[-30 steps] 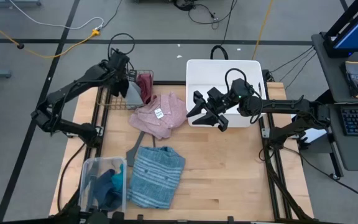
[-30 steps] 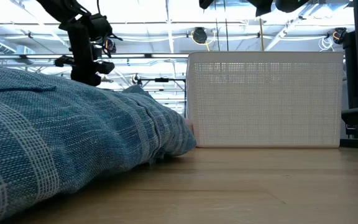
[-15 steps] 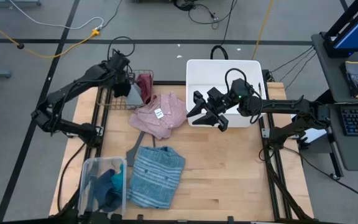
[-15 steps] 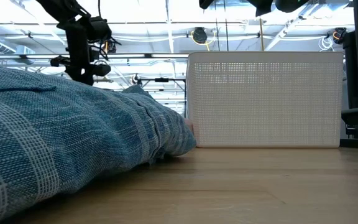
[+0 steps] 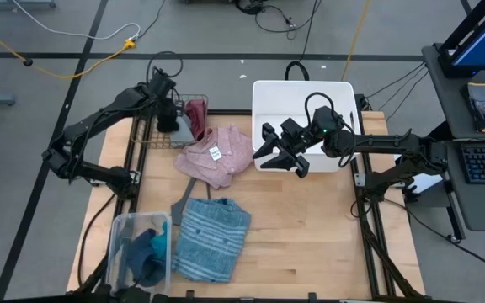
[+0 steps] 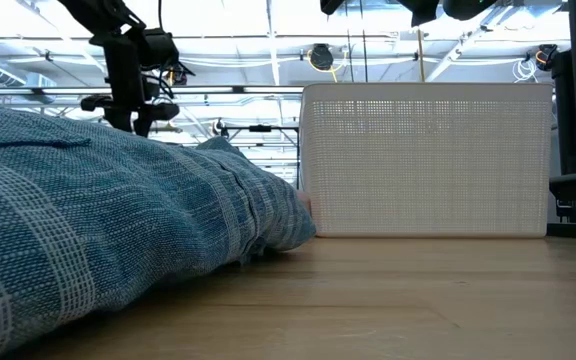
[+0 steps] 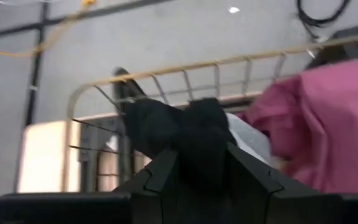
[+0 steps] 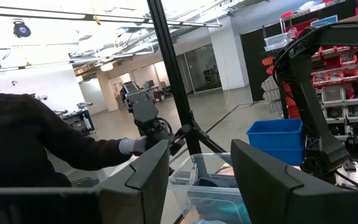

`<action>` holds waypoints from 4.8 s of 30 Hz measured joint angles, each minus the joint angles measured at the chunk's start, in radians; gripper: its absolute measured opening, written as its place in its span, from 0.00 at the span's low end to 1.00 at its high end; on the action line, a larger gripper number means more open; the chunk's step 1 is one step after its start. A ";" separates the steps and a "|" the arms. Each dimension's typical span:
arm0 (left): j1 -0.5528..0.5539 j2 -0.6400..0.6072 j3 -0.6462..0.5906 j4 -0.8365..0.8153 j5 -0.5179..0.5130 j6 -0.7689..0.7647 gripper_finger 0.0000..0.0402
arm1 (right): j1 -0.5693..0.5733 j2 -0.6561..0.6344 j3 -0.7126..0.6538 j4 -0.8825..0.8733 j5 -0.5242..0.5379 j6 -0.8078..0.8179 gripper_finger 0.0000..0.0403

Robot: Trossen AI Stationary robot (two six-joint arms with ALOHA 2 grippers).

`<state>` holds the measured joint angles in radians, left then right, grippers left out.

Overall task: Pick & Place Cloths
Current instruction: Put the black underwear into the gold wire basket, then put the blue shirt into the white bin

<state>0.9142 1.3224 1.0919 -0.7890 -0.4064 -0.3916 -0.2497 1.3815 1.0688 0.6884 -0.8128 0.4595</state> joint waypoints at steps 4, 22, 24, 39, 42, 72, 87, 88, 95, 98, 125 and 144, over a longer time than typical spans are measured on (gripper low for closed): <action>0.000 0.000 0.000 -0.041 0.096 -0.011 0.29 | 0.000 0.000 0.000 0.000 0.000 0.000 0.41; -0.001 0.000 0.000 -0.165 0.232 -0.110 0.40 | 0.000 0.000 0.000 0.000 0.000 0.000 0.41; -0.007 0.000 0.000 -0.171 0.241 -0.132 0.45 | 0.000 0.000 0.000 0.000 0.000 0.000 0.41; -0.023 -0.141 0.000 -0.019 0.372 -0.111 0.63 | 0.000 0.000 0.000 0.012 0.000 0.078 0.41; -0.044 -0.185 0.000 -0.002 0.369 -0.111 0.64 | 0.001 0.000 0.000 0.020 0.000 0.083 0.41; -0.678 -0.225 0.000 0.419 0.461 0.139 0.64 | 0.059 -0.205 0.000 -0.150 0.033 -0.206 0.41; -1.117 -0.184 0.001 0.578 0.123 0.004 0.64 | 0.246 -0.434 0.000 -0.723 0.311 -0.398 0.41; -1.144 -0.174 -0.001 0.575 0.099 -0.009 0.64 | 0.256 -0.446 0.000 -0.748 0.332 -0.399 0.41; -1.274 -0.078 0.000 0.670 -0.016 -0.072 0.64 | 0.312 -0.533 0.000 -0.945 0.575 -0.446 0.41; -1.312 -0.040 0.000 0.696 -0.048 -0.122 0.64 | 0.332 -0.569 0.000 -1.011 0.642 -0.447 0.41; -1.410 0.285 0.333 0.053 0.149 -0.900 0.63 | 0.403 -0.616 0.000 -1.056 0.656 -0.446 0.41; -1.345 0.487 0.405 -0.312 0.308 -1.315 0.63 | 0.403 -0.616 0.000 -1.061 0.655 -0.449 0.41</action>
<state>-0.4309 1.8091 1.4967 -1.1009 -0.0988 -1.7065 0.1535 0.7654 1.0687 -0.3725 -0.1581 0.0103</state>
